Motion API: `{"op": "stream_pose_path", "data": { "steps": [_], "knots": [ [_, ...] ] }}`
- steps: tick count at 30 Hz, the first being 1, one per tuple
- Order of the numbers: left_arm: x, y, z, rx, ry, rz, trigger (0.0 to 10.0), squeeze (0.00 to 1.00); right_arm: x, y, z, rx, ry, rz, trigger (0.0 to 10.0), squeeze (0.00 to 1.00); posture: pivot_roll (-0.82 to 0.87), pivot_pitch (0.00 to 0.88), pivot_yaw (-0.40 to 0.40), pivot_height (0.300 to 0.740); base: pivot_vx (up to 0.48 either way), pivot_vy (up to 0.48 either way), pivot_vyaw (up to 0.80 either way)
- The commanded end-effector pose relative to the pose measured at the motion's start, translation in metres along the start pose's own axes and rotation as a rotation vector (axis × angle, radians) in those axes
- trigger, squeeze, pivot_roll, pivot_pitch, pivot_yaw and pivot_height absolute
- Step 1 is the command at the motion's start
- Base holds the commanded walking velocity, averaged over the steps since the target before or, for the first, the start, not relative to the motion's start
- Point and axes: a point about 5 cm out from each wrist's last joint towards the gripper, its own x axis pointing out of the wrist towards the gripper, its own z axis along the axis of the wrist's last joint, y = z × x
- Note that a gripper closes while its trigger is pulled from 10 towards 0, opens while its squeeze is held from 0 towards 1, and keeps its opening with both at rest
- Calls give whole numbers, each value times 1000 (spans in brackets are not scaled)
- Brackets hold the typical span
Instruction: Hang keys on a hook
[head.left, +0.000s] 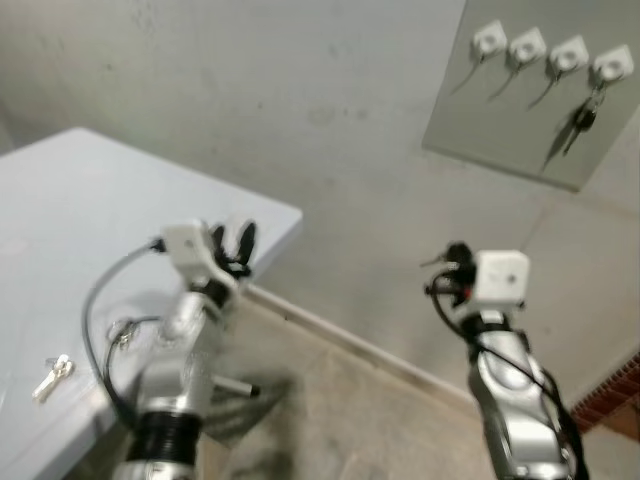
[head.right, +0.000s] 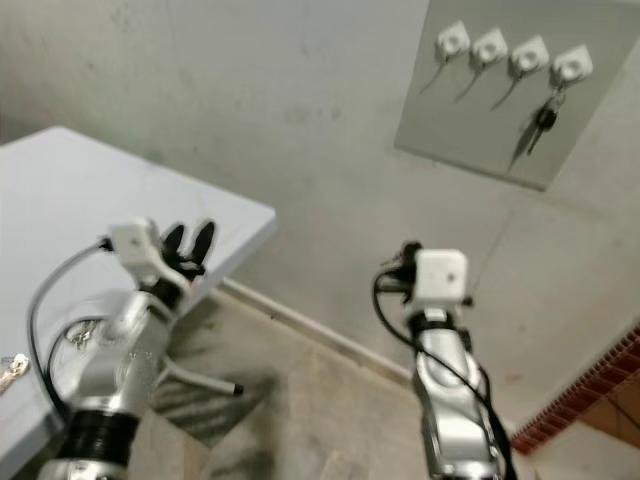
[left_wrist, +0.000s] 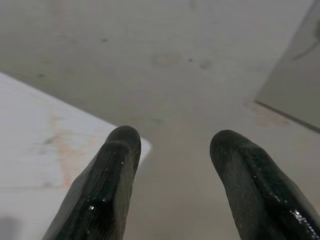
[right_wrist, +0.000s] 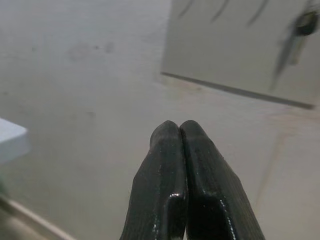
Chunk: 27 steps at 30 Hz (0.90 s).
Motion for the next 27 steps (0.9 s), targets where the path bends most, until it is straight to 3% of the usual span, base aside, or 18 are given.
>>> {"op": "stream_pose_path", "data": {
  "steps": [1,20,27],
  "knots": [
    [-1,2,5,17,-7,6,10000,0,1,2,4,7,-16,5,10000,0,53,51,-3,740,0,0,-781],
    [-4,-6,1,6,13,-25,10000,0,4,4,5,9,-22,2,10000,0,62,50,2,740,0,0,-786],
    [-11,-13,-5,0,35,-56,10000,0,3,6,7,-8,-49,14,10000,0,68,54,5,740,0,0,-152]
  ]
}}
